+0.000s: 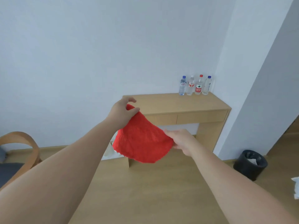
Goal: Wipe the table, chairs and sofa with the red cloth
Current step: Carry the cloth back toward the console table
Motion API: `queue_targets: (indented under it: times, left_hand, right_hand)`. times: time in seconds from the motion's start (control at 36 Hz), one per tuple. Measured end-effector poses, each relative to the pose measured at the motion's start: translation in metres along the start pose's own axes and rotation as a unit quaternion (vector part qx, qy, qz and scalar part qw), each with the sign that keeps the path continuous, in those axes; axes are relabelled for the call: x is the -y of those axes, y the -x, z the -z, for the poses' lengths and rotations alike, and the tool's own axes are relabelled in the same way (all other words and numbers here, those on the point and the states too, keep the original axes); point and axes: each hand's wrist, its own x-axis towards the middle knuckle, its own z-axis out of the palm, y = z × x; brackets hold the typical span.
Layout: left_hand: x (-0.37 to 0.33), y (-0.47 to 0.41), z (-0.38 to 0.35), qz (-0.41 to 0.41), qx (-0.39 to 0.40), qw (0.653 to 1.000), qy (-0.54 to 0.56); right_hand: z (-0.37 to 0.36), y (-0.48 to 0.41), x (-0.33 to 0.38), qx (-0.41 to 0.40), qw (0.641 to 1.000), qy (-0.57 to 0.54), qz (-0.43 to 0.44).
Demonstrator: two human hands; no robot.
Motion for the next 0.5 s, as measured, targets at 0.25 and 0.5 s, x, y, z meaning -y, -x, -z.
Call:
queue_targets:
  times: [0.25, 0.5]
  left_hand:
    - [0.071, -0.159, 0.013, 0.030, 0.129, 0.990, -0.058]
    - [0.145, -0.275, -0.013, 0.047, 0.083, 0.981, -0.171]
  right_hand:
    - [0.003, -0.154, 0.061, -0.069, 0.981, 0.171, 0.067]
    - [0.007, -0.276, 0.108, -0.075, 0.955, 0.275, 0.075]
